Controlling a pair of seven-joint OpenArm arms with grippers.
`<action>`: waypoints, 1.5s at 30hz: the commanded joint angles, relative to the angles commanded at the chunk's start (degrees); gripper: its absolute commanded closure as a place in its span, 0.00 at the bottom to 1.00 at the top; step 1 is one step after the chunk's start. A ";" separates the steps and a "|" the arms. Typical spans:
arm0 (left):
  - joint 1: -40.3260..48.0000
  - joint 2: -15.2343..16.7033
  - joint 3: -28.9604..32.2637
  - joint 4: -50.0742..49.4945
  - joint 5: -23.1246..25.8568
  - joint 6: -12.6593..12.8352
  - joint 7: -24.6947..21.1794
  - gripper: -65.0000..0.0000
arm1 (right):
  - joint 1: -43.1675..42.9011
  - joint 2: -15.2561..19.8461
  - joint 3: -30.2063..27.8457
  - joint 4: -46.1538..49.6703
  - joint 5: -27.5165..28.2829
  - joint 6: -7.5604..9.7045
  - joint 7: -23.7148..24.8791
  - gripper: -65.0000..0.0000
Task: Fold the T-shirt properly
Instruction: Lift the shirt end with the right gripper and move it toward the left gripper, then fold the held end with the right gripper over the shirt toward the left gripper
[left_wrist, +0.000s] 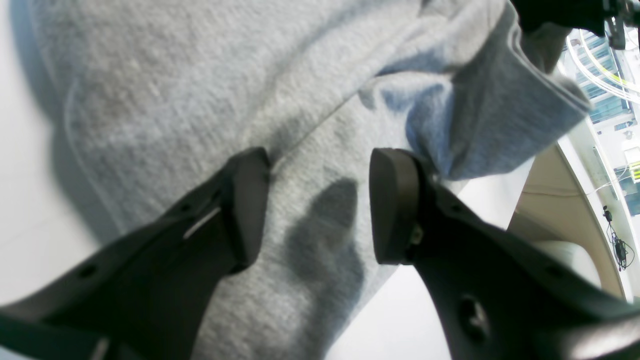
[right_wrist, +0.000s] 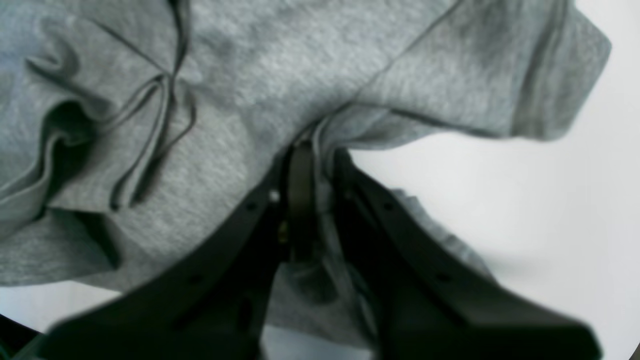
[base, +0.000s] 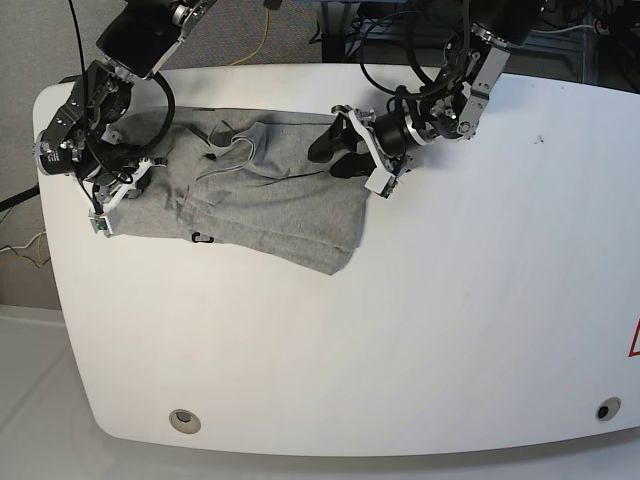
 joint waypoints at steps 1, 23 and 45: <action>0.00 0.00 0.00 0.00 0.00 0.00 0.00 0.52 | 0.00 -0.35 0.00 0.09 0.00 0.00 0.00 0.97; 0.00 0.00 0.00 0.00 0.00 0.00 0.00 0.52 | 1.14 -2.81 -8.88 9.93 1.49 0.00 0.00 0.97; 0.00 0.00 0.00 0.00 0.00 0.00 0.00 0.52 | 1.14 -2.64 -16.97 11.96 23.56 -7.34 0.00 0.97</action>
